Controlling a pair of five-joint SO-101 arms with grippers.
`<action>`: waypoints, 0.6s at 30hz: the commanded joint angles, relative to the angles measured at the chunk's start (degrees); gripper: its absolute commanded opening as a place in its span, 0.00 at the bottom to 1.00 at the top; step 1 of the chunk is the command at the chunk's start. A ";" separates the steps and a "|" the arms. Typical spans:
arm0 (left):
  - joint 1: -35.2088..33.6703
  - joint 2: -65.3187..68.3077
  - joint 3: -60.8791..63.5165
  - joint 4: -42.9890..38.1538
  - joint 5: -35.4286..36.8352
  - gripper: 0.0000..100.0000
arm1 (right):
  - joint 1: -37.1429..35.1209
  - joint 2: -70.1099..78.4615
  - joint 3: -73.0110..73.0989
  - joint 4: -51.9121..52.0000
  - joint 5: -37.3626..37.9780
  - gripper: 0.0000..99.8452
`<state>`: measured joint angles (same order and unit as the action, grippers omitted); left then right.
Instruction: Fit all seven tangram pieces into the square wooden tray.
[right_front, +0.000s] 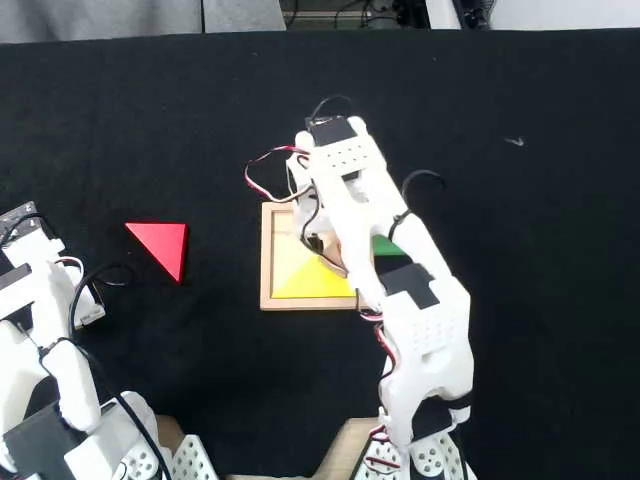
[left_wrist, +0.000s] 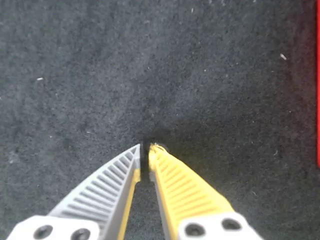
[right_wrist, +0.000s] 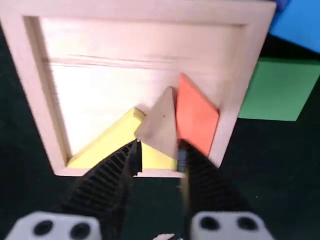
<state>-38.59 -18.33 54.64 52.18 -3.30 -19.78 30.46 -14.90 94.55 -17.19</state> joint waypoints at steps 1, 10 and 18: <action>0.84 -1.85 -0.57 -0.70 0.09 0.05 | -1.05 -1.89 0.84 -2.29 0.44 0.01; 0.75 -1.85 -0.57 -0.70 0.09 0.05 | -1.05 -0.66 0.66 -2.64 0.44 0.02; 0.84 -1.85 -0.57 -0.70 0.09 0.05 | -1.05 3.38 0.04 -2.55 0.44 0.02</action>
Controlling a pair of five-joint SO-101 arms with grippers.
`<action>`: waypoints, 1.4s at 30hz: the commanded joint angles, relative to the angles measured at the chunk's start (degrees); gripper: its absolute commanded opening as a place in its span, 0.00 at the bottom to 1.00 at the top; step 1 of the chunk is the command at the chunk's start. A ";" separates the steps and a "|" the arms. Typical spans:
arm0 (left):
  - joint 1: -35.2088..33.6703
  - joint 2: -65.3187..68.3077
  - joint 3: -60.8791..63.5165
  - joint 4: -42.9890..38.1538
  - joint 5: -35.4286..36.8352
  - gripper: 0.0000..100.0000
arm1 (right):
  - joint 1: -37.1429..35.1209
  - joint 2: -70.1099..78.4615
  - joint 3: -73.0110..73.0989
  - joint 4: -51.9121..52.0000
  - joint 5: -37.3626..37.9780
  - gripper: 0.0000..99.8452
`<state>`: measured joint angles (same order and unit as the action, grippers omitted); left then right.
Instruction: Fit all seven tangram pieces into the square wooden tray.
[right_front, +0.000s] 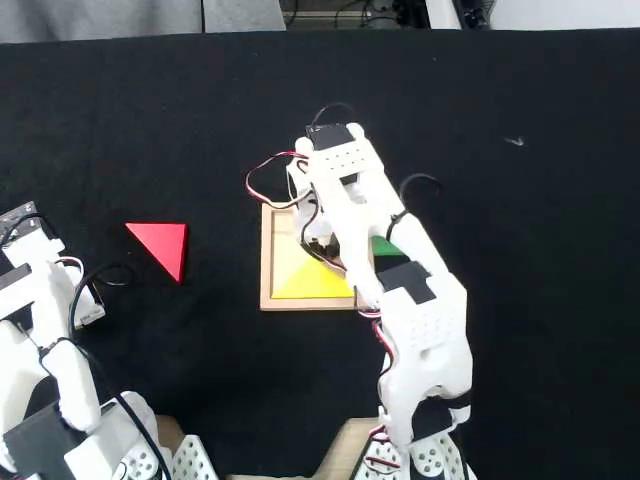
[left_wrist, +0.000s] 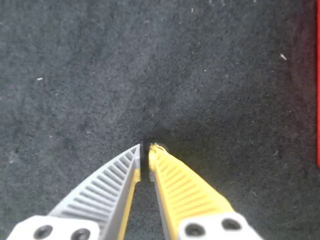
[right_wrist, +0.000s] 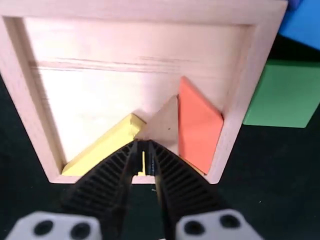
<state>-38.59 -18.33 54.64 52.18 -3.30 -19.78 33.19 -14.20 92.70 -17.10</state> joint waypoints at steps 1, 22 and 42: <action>0.92 -1.85 -0.57 -0.70 0.09 0.05 | -1.05 0.92 -0.66 -0.79 0.35 0.02; 0.92 -1.85 -0.48 -0.70 0.09 0.05 | 2.64 -6.02 -2.07 -3.16 3.08 0.01; 0.92 -1.93 -0.48 -0.35 0.09 0.05 | 16.26 -7.43 10.15 -19.16 14.68 0.01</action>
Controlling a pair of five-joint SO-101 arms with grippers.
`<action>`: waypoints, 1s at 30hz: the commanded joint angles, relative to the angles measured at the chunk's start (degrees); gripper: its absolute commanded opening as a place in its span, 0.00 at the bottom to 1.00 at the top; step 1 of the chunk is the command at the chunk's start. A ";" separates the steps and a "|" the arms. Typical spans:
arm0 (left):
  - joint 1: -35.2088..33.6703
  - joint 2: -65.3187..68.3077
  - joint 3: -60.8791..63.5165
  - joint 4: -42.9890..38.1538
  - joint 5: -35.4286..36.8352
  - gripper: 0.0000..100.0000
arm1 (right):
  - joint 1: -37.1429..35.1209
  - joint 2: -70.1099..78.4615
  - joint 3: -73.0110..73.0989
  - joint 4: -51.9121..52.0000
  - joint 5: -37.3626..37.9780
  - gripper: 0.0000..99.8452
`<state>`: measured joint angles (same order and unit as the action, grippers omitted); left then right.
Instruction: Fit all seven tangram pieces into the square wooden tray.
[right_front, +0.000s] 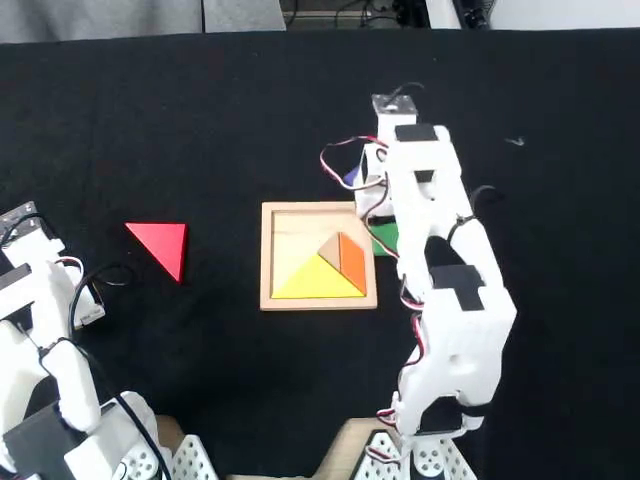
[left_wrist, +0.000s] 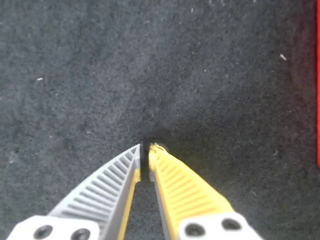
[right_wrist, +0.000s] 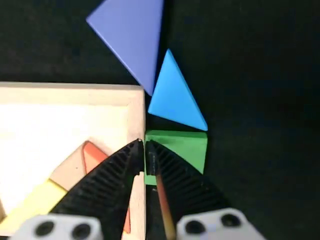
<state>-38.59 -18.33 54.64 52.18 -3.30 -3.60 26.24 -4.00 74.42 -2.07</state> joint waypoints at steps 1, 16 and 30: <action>0.92 -1.93 -0.48 -0.35 0.09 0.05 | 0.00 -0.22 0.04 -0.88 -0.35 0.01; 0.92 -2.02 -0.48 -0.26 0.09 0.05 | -4.22 0.04 3.38 -1.32 -4.04 0.01; 0.92 -2.02 -0.48 -0.26 0.09 0.05 | -11.69 -0.40 3.03 -2.99 -13.36 0.01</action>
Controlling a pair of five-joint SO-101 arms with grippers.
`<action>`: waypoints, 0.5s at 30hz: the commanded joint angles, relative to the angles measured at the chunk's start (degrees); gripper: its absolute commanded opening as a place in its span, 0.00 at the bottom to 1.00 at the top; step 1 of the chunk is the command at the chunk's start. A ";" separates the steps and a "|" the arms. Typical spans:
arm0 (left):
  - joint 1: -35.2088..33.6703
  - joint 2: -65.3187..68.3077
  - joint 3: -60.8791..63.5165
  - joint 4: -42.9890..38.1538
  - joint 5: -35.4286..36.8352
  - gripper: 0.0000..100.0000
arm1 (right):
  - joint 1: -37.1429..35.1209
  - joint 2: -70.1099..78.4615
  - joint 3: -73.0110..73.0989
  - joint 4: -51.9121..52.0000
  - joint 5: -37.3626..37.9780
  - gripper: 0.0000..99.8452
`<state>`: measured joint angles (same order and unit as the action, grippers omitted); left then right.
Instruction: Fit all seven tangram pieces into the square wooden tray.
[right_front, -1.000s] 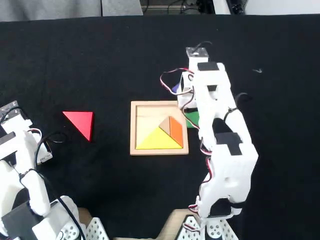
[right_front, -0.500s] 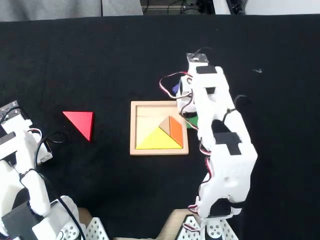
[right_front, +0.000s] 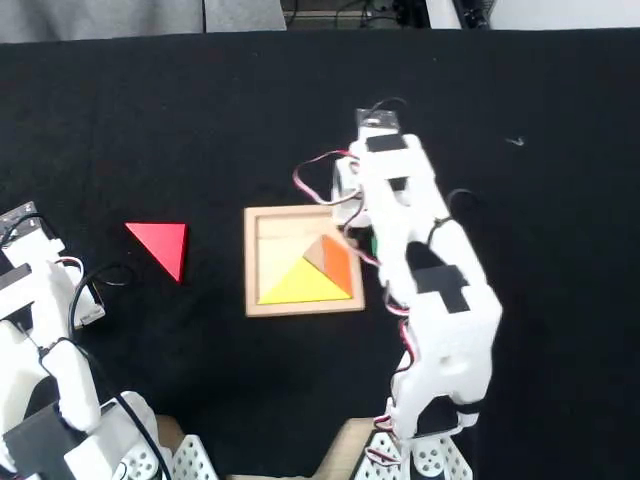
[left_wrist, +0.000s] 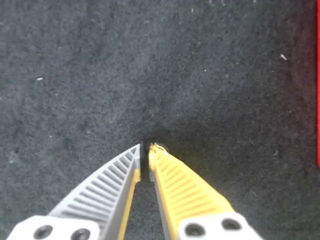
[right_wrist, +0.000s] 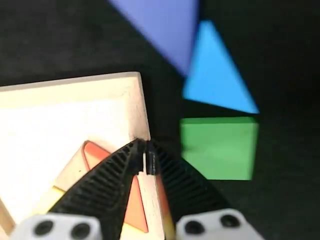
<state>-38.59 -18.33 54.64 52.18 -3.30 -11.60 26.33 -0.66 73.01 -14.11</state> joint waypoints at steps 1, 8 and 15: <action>0.92 -2.02 -0.48 -0.26 0.09 0.05 | -4.22 -0.57 -0.40 -1.85 -1.32 0.01; 0.92 -2.02 -0.48 -0.26 0.09 0.05 | 1.23 -5.58 -6.37 6.15 6.42 0.01; 0.92 -2.11 -0.48 -0.26 0.09 0.05 | 9.67 -8.48 -0.84 7.38 22.33 0.04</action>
<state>-38.59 -18.33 54.64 52.18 -3.30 -5.19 21.41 -2.59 80.75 3.65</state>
